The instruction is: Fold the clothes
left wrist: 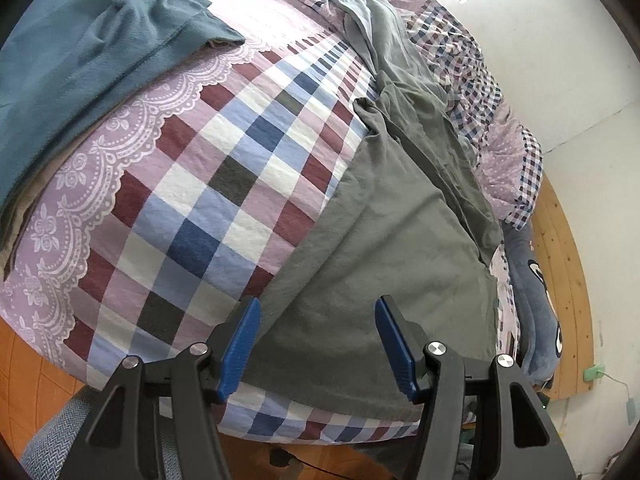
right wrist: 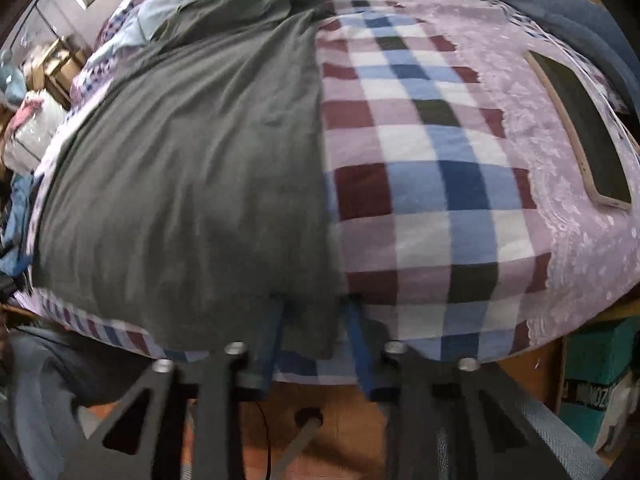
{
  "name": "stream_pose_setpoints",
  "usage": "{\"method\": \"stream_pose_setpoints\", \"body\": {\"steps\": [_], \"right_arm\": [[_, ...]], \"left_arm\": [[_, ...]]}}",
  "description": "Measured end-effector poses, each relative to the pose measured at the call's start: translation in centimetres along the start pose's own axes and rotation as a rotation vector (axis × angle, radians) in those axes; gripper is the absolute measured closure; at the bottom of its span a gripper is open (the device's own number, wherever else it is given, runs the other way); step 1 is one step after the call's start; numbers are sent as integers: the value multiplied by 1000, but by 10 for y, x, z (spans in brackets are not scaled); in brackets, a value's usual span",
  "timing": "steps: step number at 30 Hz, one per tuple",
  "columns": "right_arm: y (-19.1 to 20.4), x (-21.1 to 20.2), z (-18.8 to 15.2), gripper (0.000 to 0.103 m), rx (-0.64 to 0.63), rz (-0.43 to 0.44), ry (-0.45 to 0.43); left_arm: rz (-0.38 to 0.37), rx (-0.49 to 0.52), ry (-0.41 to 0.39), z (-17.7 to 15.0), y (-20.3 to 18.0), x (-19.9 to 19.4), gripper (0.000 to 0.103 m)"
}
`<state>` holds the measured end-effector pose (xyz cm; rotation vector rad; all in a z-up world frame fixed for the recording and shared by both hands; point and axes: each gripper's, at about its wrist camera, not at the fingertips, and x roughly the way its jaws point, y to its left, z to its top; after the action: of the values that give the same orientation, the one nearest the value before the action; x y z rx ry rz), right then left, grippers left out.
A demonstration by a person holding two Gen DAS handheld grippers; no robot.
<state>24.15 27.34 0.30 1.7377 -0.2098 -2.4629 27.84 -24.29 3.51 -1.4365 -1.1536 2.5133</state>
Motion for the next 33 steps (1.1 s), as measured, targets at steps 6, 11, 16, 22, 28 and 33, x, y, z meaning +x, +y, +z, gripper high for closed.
{"method": "stream_pose_setpoints", "body": {"steps": [6,11,16,22,28,33], "right_arm": [[15,-21,-2,103,-92,-74,-48],[5,-90,-5,103,-128,-102,-157],[-10,-99,-11,103,-116,-188,-136],[-20,-93,-13,103,-40,-142,-146],[-20,-74,-1,91,13,-14,-120],[-17,-59,4,60,-13,1,-53]], "left_arm": [[-37,-34,-23,1,7,-8,39],[-57,-50,-43,3,12,-14,39],[-51,-23,-21,3,10,-11,39],[0,66,42,-2,-3,2,39],[88,137,76,-8,-11,11,39],[44,67,38,-5,1,3,39]]}}
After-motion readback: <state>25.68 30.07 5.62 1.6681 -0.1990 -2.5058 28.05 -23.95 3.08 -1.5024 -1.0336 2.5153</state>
